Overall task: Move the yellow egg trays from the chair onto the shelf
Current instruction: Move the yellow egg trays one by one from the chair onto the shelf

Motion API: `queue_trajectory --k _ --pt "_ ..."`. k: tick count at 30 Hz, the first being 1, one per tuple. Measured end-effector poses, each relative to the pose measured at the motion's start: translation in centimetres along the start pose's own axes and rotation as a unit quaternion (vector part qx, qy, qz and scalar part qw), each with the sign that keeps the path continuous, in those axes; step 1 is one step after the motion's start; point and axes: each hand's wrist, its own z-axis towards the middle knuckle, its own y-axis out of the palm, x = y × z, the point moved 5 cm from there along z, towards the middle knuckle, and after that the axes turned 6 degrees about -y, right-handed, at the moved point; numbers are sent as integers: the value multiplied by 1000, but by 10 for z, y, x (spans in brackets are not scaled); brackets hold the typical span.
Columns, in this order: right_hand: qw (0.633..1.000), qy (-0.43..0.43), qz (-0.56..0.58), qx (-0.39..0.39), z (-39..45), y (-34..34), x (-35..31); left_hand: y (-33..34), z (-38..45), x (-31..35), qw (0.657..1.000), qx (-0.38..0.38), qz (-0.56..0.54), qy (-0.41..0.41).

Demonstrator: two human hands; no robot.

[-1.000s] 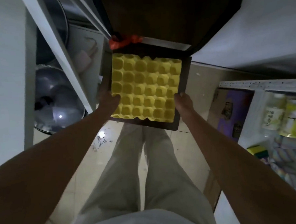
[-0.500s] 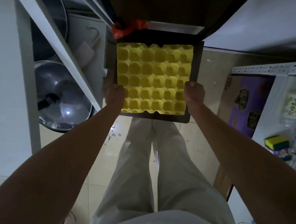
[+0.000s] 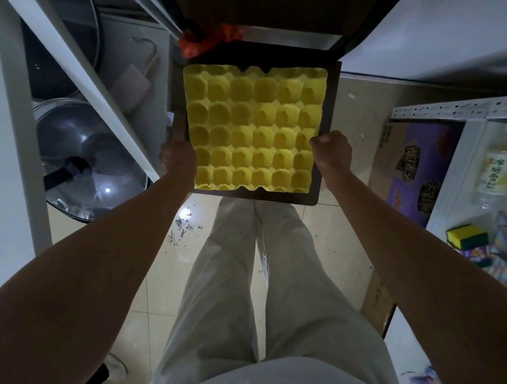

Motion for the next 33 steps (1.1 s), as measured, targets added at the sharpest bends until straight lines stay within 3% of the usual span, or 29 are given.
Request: queue_trajectory --k 11,15,20,25,30,33 --pt "1000 4 18 -2 -10 -1 3 -2 15 -11 990 -117 -68 -36" --pt "997 -24 60 -33 -6 1 4 -4 15 -9 996 -70 -57 -6" --pt "993 -55 91 -58 -6 14 -7 2 4 -7 995 -88 -42 2" --pt "982 -16 178 -60 -22 5 -9 -2 -16 8 992 -6 4 124" --pt "957 25 278 -75 -50 -19 1 -18 -33 31 993 -55 -32 98" --pt "940 47 330 -77 -71 -34 15 -24 -46 47 987 -76 8 138"
